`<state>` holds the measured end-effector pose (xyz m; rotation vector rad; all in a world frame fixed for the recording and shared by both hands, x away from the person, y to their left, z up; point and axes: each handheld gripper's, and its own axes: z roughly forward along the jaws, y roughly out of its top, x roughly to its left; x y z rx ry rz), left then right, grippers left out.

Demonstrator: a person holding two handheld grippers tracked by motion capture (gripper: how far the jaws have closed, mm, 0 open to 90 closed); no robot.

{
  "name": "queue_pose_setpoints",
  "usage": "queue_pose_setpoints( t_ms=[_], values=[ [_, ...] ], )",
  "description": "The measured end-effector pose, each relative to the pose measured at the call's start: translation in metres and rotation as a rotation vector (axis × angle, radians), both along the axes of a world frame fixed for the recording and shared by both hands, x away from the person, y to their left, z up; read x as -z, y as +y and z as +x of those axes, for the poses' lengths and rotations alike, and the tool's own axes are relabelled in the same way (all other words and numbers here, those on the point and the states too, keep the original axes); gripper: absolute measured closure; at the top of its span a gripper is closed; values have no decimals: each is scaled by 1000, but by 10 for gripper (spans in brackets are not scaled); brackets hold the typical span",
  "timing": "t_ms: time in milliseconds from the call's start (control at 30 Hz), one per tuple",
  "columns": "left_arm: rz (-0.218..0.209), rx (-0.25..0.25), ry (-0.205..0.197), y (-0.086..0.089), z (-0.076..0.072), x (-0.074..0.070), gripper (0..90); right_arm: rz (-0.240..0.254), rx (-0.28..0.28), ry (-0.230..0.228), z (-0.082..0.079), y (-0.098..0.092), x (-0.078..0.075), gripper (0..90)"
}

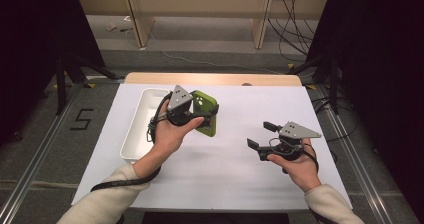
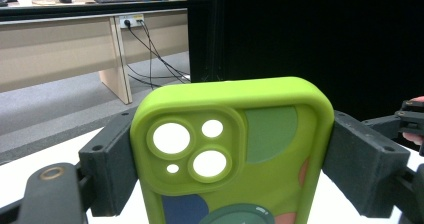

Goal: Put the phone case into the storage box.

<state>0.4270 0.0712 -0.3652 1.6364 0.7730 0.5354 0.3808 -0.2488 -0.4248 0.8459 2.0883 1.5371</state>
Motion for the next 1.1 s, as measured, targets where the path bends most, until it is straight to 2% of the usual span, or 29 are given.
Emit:
queue_pose_setpoints(
  t_ms=[433, 1100],
  values=[
    [2, -25, 2, 10, -1, -1, 162, 1, 18, -11, -4, -12, -1, 137],
    [0, -67, -9, 26, -1, -8, 162, 6, 23, -12, -4, -15, 2, 143]
  ],
)
